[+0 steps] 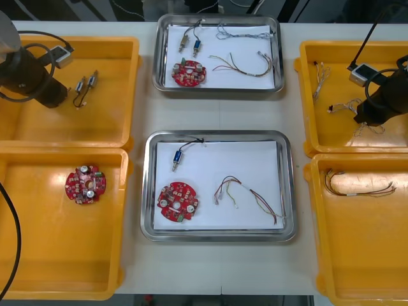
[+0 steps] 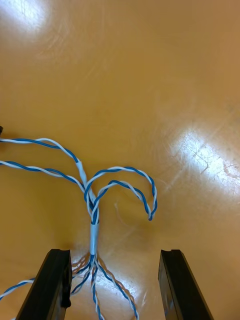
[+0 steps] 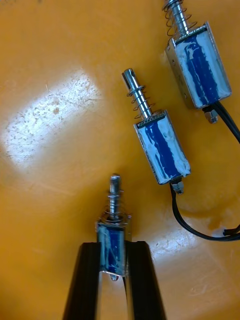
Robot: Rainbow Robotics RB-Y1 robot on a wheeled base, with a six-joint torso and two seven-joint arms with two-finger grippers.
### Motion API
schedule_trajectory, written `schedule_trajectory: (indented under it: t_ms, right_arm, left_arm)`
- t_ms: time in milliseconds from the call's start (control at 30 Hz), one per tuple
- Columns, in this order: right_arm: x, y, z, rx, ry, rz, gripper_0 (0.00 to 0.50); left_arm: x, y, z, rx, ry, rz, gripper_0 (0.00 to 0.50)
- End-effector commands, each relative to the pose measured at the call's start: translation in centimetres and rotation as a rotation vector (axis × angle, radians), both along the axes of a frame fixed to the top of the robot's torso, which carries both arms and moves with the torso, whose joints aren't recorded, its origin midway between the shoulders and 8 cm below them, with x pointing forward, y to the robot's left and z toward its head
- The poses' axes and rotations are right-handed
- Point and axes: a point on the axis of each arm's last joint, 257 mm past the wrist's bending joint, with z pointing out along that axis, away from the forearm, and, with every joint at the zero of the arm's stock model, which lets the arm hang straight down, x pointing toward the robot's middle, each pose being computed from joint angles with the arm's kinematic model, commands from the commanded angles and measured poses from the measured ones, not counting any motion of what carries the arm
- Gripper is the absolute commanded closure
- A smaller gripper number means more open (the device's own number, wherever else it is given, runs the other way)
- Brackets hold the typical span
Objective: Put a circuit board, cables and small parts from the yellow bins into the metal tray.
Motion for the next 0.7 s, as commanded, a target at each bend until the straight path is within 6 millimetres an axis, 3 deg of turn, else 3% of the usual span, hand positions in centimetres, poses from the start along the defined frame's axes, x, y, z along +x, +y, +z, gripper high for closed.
schedule_trajectory:
  t_ms: [33,467,700]
  right_arm:
    - [1.9,-0.3,3.9,0.003,-0.078,-0.017,0.000]
    - [1.9,1.2,2.1,0.025,-0.067,-0.014,0.000]
    - [2.2,2.2,1.5,0.051,-0.075,-0.021,0.000]
  left_arm:
    - [0.6,-0.4,0.5,0.002,-0.030,-0.014,0.500]
    - [0.4,0.0,0.5,0.003,-0.027,-0.007,0.500]
    - [0.1,0.6,1.6,-0.004,-0.022,-0.004,0.500]
